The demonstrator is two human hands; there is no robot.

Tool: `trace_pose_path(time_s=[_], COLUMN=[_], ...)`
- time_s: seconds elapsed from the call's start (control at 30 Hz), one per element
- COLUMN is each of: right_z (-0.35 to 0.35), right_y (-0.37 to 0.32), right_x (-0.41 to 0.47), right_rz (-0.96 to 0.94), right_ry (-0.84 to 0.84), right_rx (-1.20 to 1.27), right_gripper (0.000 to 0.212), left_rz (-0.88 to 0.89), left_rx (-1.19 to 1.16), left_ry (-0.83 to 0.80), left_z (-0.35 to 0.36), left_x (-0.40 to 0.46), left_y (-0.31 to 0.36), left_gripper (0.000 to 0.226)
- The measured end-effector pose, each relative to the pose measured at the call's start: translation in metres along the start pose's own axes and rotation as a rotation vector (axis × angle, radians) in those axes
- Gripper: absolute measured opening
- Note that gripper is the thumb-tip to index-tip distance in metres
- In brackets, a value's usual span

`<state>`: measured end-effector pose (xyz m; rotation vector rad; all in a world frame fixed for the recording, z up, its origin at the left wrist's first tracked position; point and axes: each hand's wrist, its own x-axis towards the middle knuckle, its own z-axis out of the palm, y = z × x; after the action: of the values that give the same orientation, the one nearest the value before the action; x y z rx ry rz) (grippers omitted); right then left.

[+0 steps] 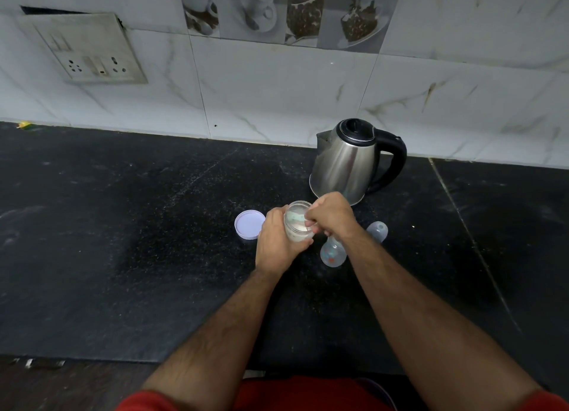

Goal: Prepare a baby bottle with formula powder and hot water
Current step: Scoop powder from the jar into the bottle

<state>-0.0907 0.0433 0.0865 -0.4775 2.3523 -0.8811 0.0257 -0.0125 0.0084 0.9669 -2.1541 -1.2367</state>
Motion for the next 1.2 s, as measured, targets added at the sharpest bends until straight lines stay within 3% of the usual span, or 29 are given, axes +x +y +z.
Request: trace_pose_path(time_s=[0.2, 0.73, 1.03, 1.2], right_z=[-0.029, -0.03, -0.037, -0.049], right_y=[0.016, 0.022, 0.028, 0.037], right_x=[-0.001, 0.001, -0.004, -0.012], right_rz=[0.023, 0.032, -0.023, -0.065], right_ry=[-0.029, -0.05, -0.056, -0.024], right_rx=[0.218, 0.134, 0.262, 0.306], right_gripper=[0.017, 0.015, 0.014, 0.013], left_rz=[0.0, -0.014, 0.041, 0.017], left_rx=[0.009, 0.025, -0.077, -0.178], left_ry=[-0.047, -0.074, -0.032, 0.015], left_z=[0.0, 0.0, -0.004, -0.006], left_x=[0.006, 0.007, 0.008, 0.005], left_y=[0.003, 0.004, 0.009, 0.007], left_gripper=[0.063, 0.062, 0.046, 0.062])
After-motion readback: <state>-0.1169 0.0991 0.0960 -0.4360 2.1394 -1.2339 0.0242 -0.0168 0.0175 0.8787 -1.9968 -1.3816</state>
